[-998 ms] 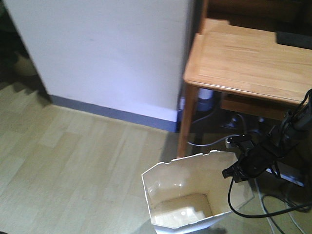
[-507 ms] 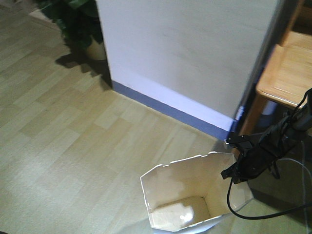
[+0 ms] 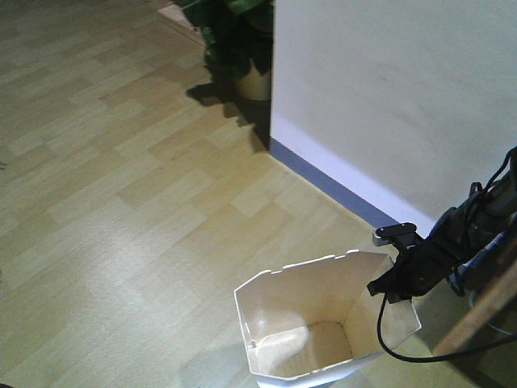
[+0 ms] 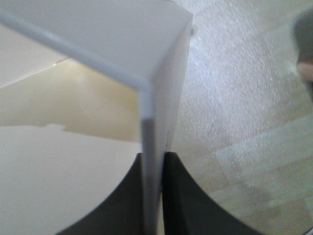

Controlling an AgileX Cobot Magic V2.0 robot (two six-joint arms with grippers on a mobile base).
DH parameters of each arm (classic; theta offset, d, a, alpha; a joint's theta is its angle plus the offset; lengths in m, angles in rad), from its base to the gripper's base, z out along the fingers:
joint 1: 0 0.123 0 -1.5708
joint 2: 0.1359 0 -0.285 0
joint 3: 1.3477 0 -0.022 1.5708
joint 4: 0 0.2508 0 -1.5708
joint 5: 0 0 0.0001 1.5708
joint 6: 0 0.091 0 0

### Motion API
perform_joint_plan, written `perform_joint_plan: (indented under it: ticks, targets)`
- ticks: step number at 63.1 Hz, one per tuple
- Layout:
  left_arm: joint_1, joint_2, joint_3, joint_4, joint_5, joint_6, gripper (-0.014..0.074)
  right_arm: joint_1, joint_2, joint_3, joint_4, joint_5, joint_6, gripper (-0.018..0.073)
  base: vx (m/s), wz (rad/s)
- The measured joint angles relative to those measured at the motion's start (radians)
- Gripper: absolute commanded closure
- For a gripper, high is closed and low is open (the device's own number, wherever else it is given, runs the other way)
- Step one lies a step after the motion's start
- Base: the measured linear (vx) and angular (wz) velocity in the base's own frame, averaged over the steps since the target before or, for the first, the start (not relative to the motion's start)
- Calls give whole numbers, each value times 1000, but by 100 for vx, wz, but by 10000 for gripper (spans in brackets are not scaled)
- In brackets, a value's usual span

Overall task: Move trash bin to bedside with robot
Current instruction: 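Hold the bin with the right gripper while the base turns away from desk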

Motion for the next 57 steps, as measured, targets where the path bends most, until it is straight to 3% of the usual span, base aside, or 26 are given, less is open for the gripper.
perform_joint_plan:
  ticks: [57]
  targets:
    - [0, 0, 0, 0, 0, 0, 603, 0, 0, 0, 0, 0, 0, 566, 14, 53]
